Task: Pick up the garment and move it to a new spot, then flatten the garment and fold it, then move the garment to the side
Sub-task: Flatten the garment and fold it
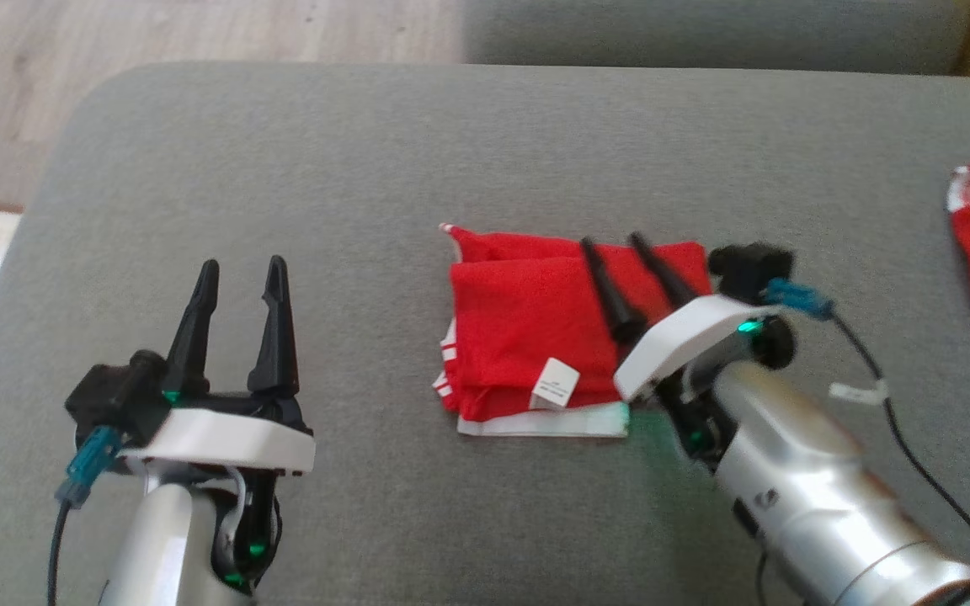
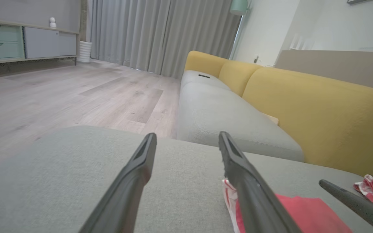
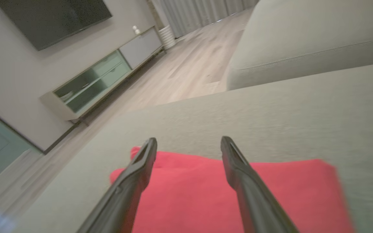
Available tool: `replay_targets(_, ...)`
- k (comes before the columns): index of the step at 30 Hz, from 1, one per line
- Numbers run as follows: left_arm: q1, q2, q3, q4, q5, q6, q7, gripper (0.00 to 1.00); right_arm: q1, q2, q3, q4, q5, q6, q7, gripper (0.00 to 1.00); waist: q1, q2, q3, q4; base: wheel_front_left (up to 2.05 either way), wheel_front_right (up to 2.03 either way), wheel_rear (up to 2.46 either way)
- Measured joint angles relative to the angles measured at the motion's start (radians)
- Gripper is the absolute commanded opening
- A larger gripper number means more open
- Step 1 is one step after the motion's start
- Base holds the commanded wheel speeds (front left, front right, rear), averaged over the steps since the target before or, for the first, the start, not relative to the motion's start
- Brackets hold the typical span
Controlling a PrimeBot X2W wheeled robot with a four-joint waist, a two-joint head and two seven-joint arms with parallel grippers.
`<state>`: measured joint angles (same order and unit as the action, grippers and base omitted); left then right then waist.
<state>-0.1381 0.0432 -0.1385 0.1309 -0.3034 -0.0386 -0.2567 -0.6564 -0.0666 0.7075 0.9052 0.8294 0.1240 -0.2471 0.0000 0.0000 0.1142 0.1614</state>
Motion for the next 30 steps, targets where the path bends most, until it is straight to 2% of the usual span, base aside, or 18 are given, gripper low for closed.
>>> replay_targets(5,0.000,0.000,-0.001,-0.014,0.000,0.004,0.000,1.00,-0.001,-0.024,-0.217,-0.032,-0.231,0.000,-0.001,1.00,0.0000,0.0000,-0.006,-0.050,0.00,0.00,0.00)
replay_targets(8,0.000,0.000,-0.001,-0.027,0.000,0.005,0.000,1.00,0.035,-0.044,-0.341,-0.123,-0.364,0.000,-0.001,1.00,0.0000,0.0000,-0.008,-0.074,0.00,0.00,0.00)
replay_targets(13,0.000,0.000,-0.001,-0.041,0.000,0.014,0.000,1.00,0.179,-0.034,-0.511,-0.291,-0.567,0.000,-0.004,1.00,0.0000,0.0000,-0.007,-0.105,0.00,0.00,0.00)
replay_targets(19,0.002,0.000,-0.002,-0.056,0.000,0.024,0.000,1.00,0.305,0.000,-0.598,-0.428,-0.680,0.000,-0.004,1.00,0.0000,0.0000,-0.008,-0.114,0.00,0.00,0.00)
replay_targets(22,0.015,0.000,-0.004,-0.060,0.000,0.036,0.000,1.00,0.351,0.005,-0.639,-0.491,-0.688,0.000,-0.003,1.00,0.0000,0.0000,-0.008,-0.117,0.00,0.00,0.00)
replay_targets(30,0.016,0.000,-0.012,-0.059,0.000,0.039,0.000,1.00,0.384,0.008,-0.637,-0.544,-0.683,0.000,0.043,1.00,0.0000,0.0000,0.007,-0.105,0.00,0.00,0.00)
